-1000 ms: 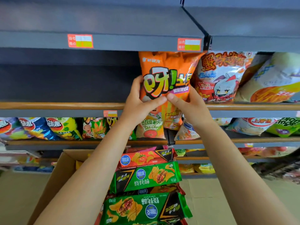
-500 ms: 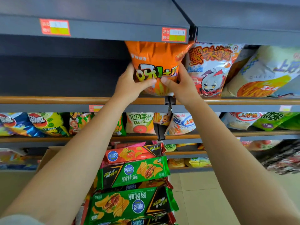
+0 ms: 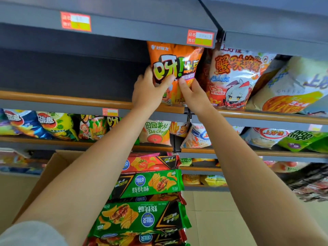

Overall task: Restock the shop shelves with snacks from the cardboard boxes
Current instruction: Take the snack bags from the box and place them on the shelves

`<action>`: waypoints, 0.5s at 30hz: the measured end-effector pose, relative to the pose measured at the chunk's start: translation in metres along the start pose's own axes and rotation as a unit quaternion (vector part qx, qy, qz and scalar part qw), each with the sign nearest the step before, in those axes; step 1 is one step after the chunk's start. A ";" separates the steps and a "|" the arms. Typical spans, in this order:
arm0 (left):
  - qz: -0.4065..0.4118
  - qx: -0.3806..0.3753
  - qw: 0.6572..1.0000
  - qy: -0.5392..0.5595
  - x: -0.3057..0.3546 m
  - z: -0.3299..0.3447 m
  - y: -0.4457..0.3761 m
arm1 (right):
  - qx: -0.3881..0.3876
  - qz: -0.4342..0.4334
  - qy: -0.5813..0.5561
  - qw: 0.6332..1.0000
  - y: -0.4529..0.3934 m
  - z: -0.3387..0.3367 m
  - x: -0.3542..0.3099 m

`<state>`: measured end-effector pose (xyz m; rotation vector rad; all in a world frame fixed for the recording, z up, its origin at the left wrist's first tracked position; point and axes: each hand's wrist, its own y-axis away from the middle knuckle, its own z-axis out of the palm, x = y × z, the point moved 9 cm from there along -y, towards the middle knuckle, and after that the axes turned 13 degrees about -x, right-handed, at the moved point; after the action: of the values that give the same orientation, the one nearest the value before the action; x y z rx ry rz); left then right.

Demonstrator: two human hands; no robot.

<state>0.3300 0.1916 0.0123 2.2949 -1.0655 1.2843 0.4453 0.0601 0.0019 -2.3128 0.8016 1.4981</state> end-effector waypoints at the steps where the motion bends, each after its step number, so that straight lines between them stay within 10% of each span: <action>1: 0.000 0.006 1.000 -0.003 -0.002 -0.001 0.002 | -0.005 -0.002 -0.006 1.000 0.000 0.003 -0.001; 15: -0.063 -0.049 0.991 -0.104 0.005 0.013 -0.017 | 0.009 0.069 0.024 0.997 -0.027 -0.001 0.005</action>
<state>0.3518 0.1933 0.0110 2.4171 -1.0048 0.9402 0.4639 0.0799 -0.0040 -2.3307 1.0025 1.4901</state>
